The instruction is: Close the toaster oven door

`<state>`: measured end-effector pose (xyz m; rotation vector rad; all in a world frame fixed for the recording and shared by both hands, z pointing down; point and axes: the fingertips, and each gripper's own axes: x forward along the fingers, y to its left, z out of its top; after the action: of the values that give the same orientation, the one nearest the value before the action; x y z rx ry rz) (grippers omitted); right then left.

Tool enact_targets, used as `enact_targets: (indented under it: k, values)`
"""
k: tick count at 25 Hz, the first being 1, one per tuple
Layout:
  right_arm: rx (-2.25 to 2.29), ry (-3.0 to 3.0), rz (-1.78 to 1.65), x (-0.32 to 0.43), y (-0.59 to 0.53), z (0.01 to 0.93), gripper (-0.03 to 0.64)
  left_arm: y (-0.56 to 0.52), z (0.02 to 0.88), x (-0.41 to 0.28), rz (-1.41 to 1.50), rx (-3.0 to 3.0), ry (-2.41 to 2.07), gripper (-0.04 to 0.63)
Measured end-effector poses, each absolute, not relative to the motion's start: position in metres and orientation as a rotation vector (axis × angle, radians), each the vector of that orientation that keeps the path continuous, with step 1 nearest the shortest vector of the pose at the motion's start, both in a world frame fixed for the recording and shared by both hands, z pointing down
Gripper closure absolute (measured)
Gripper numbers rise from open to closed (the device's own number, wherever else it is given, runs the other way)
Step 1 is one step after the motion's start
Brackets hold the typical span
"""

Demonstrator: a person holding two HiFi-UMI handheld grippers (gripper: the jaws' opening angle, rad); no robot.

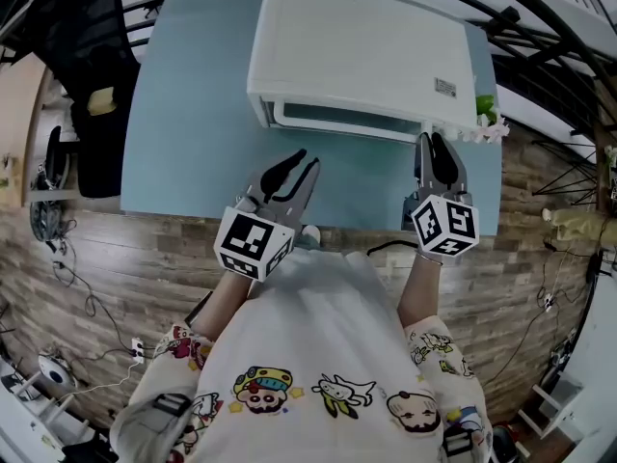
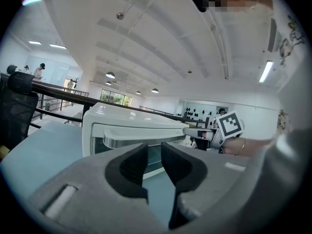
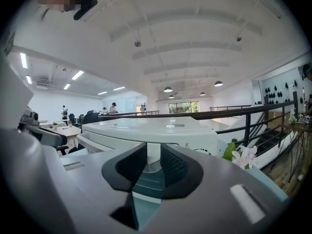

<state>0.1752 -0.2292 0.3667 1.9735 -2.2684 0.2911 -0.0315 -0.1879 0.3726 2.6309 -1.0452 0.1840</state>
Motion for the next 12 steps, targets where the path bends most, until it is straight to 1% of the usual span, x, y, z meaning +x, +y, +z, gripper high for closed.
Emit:
enact_targets:
  k: [6, 10, 12]
  values:
    - [1.966, -2.268, 0.27, 0.1738, -0.2292, 0.3659, 0.517, -0.1897, 0.3711, -0.033, 0.182, 2.628, -1.056, 0.517]
    - [1.929, -2.254, 0.227, 0.1687, -0.2289, 0.365, 0.554, -0.1874, 0.3686, -0.0335, 0.183, 2.635, -1.061, 0.517]
    - [1.919, -2.246, 0.216, 0.1673, -0.2277, 0.364, 0.557, -0.1857, 0.3668, -0.0348, 0.176, 2.635, -1.069, 0.517]
